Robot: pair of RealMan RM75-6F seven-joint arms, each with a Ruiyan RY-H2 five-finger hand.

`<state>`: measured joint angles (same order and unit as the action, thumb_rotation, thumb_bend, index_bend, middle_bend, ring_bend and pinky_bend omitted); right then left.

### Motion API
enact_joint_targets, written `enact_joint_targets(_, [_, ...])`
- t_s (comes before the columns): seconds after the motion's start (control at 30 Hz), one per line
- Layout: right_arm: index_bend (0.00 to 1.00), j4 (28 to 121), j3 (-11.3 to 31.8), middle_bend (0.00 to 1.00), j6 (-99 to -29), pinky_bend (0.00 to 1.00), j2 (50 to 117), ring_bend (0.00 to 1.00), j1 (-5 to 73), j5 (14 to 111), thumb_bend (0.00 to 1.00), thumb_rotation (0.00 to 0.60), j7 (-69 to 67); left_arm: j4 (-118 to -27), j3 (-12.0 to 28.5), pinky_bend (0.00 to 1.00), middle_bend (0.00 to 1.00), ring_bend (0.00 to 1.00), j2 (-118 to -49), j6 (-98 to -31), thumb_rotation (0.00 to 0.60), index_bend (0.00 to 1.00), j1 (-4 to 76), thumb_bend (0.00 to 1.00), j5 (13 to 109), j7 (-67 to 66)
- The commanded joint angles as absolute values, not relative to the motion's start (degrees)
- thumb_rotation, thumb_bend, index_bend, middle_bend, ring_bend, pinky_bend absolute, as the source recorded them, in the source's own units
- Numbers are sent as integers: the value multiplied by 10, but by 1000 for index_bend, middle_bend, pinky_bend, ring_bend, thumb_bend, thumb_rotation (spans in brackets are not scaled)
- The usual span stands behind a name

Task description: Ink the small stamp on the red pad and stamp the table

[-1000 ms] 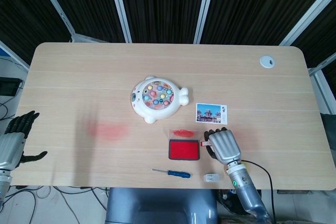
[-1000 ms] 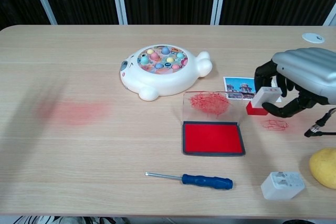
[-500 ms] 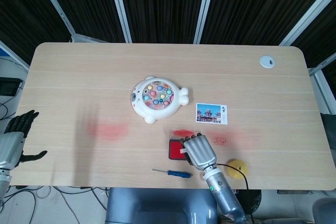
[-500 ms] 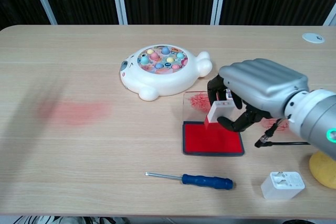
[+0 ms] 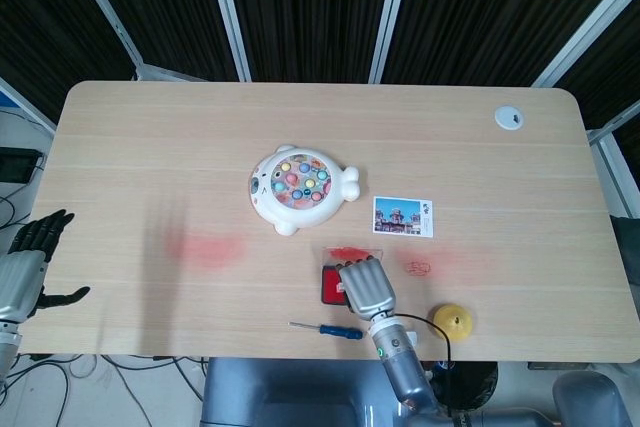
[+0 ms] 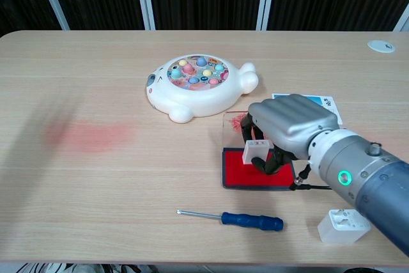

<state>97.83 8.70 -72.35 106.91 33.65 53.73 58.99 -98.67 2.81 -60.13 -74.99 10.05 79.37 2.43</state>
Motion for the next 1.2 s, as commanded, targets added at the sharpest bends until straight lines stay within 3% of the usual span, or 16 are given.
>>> enact_joint_targets(0.03, [817,968,90,697,-725,501,1076,554,339,530,645,600,589,-987,28,0,0,0,-601,-748,600,0,101,0,793,25])
enact_joint_targets(0.87, [822,918,73,699,-726,501,1101,556,342,518,648,600,571,-989,27,0,0,0,-599,-744,600,0,103,0,790,26])
enact_joint_targets(1.2, [822,934,84,699,-736,500,1102,556,351,533,649,600,570,-990,27,0,0,0,-600,-745,600,0,103,0,789,25])
